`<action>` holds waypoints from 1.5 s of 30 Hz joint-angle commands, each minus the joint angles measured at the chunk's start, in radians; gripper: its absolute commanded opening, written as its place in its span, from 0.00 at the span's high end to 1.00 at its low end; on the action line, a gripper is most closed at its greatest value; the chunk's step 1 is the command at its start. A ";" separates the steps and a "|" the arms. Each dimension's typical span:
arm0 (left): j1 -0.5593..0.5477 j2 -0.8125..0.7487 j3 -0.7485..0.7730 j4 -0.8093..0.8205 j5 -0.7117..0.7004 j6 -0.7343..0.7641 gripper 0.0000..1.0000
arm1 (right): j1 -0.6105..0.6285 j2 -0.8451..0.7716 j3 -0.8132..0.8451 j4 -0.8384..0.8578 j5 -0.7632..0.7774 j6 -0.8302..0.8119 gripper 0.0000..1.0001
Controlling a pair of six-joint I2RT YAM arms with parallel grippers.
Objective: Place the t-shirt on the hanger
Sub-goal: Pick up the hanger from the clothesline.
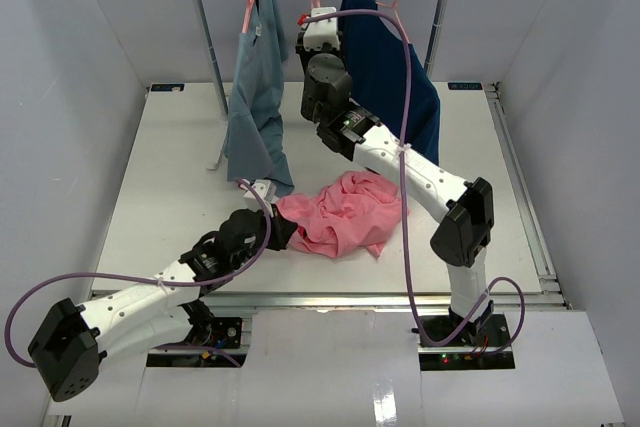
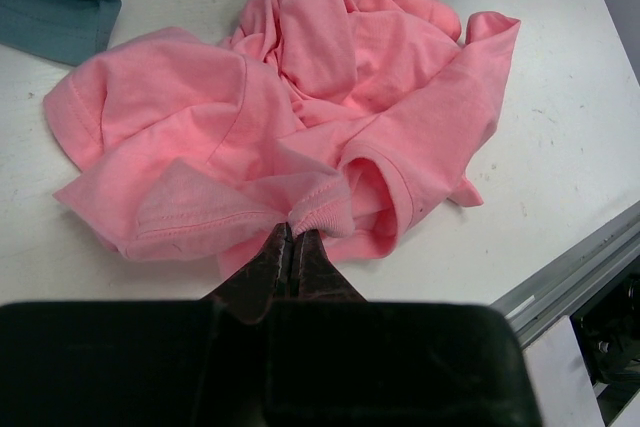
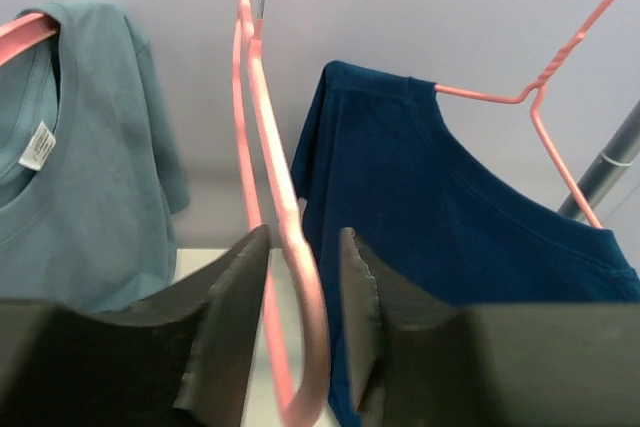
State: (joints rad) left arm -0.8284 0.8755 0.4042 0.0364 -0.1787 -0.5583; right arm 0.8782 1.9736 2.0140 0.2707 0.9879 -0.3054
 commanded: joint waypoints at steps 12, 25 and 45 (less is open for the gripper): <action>-0.002 -0.014 0.014 0.014 0.005 -0.005 1.00 | -0.102 -0.083 0.006 -0.209 -0.215 0.163 0.68; 0.000 0.002 0.018 0.014 0.013 -0.002 1.00 | -0.110 -0.106 0.024 -0.211 -0.310 0.107 0.92; 0.000 0.017 0.021 0.014 0.007 -0.004 1.00 | -0.114 -0.268 -0.106 -0.094 -0.372 -0.005 0.92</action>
State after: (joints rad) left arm -0.8284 0.8940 0.4042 0.0361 -0.1749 -0.5583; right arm 0.7704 1.7992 1.9296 0.0469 0.6387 -0.2684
